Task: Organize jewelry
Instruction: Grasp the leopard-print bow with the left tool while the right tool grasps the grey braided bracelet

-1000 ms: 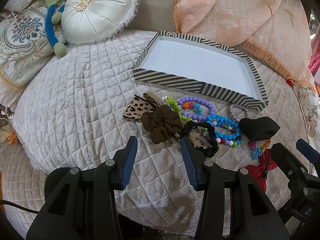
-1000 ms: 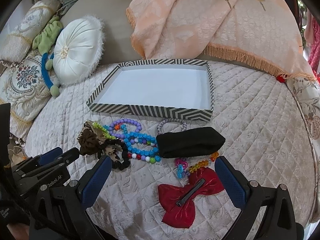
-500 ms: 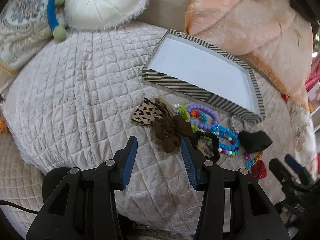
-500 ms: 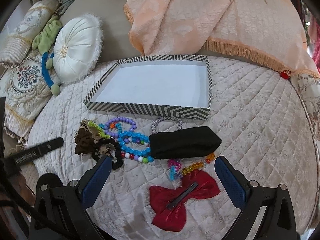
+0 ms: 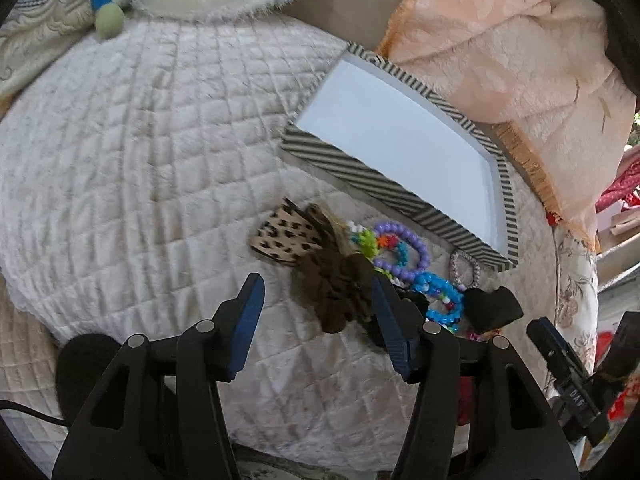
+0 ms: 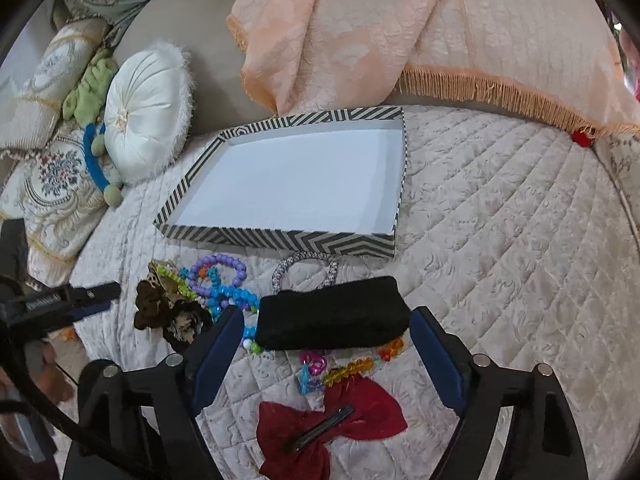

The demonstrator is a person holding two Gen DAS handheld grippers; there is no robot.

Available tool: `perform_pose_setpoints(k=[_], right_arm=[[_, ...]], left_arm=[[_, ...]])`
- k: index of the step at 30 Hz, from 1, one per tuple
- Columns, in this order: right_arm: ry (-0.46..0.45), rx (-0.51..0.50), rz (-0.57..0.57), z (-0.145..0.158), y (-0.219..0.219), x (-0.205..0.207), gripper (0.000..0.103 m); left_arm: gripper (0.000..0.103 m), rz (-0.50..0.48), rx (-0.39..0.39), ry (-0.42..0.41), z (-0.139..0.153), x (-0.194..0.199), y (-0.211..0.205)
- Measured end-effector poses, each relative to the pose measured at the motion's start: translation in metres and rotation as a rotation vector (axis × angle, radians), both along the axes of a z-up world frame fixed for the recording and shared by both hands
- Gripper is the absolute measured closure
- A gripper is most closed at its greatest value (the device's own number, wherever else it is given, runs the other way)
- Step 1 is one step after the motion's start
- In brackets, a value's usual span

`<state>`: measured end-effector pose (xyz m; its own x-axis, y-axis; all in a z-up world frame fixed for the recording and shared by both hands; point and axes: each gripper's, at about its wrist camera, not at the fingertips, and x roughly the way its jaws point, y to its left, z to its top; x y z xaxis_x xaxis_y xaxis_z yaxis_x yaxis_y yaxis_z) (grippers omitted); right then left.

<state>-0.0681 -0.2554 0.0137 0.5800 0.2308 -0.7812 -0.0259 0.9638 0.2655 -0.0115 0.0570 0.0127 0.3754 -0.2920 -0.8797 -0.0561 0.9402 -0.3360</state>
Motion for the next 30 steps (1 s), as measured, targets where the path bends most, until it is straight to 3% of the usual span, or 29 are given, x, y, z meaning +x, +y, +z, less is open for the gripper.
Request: perform_pose_setpoints(k=[6,10,13,19,23,27,29,30], right_arm=[[0.013,0.013,0.047,-0.002,0.001,0.017,0.048],[0.041,-0.006,0.061,-0.009,0.002,0.033,0.05],[0.054,0.034,0.038,-0.009,-0.012,0.039,0.05],[0.139,0.032,0.072,-0.03,-0.001,0.058,0.05],[0.181,-0.032,0.099,-0.047,0.014,0.079,0.05],[0.231,-0.093,0.117,-0.067,0.023,0.1,0.051],[0.195,-0.137,0.119,-0.07,0.026,0.105,0.057],[0.183,-0.155,0.122,-0.07,0.027,0.105,0.064]], left_arm=[[0.047,-0.018,0.052,0.021,-0.019,0.01,-0.019],[0.047,-0.008,0.071,0.038,-0.027,0.015,-0.025],[0.047,0.008,0.095,0.046,-0.031,0.017,-0.028],[0.048,0.018,0.046,0.074,-0.043,0.023,-0.028],[0.072,0.007,0.007,0.069,-0.043,0.023,-0.023],[0.08,-0.018,0.015,0.039,-0.035,0.02,-0.022],[0.082,-0.031,0.01,0.029,-0.031,0.017,-0.019],[0.083,-0.036,0.009,0.024,-0.029,0.015,-0.02]])
